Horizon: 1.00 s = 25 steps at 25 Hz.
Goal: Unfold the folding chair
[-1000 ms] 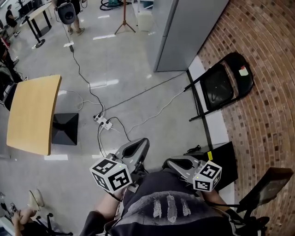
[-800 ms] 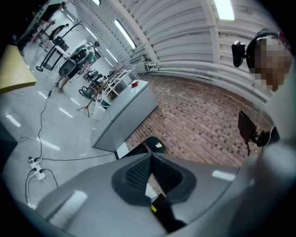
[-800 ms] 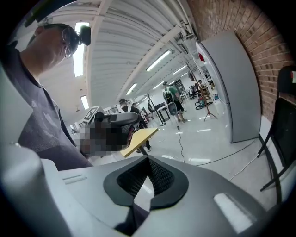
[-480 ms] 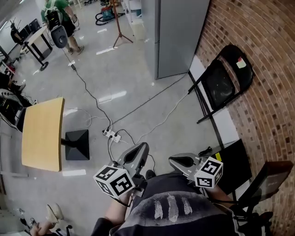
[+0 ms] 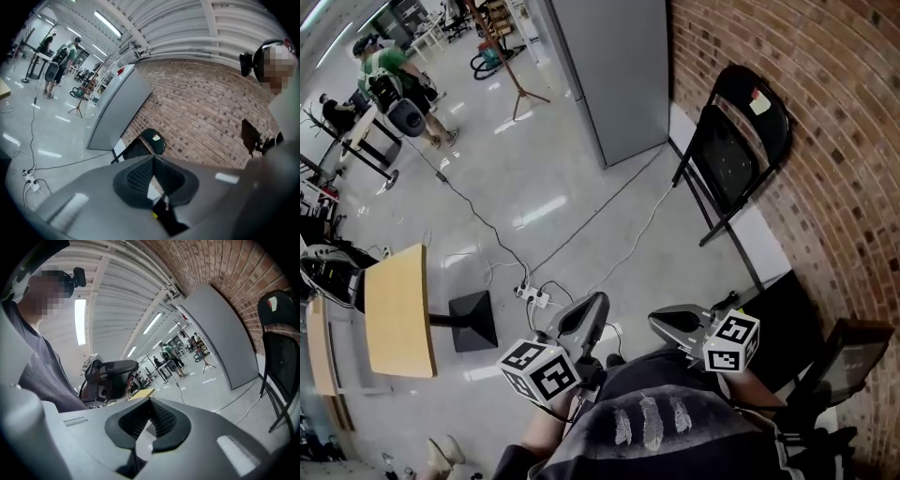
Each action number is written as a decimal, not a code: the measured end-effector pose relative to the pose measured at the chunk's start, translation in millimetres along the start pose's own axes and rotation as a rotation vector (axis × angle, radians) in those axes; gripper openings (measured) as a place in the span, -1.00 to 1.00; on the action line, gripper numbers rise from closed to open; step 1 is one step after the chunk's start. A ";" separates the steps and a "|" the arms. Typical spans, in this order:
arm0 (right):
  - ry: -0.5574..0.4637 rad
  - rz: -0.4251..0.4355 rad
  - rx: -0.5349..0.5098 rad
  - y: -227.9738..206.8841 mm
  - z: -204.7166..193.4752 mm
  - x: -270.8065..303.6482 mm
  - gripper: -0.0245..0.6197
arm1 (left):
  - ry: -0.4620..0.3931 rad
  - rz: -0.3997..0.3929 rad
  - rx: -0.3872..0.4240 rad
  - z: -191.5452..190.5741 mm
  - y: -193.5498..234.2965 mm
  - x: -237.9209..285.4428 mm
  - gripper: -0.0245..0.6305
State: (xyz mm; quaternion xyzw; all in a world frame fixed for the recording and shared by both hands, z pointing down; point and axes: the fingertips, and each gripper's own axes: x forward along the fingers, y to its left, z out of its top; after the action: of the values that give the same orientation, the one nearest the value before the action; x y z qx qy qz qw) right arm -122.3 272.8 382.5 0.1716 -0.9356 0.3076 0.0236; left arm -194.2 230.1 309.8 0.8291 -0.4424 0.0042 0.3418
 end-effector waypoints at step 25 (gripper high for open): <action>-0.030 0.085 -0.013 -48.4 29.6 -88.6 -0.92 | 0.088 -0.012 0.079 -13.7 -87.2 117.7 -0.92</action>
State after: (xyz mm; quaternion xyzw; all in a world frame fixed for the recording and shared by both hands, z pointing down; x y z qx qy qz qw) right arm -21.0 246.3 372.8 0.1360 -0.9442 0.2998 -0.0024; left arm -54.3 184.6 307.7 0.8435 -0.4213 0.0561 0.3282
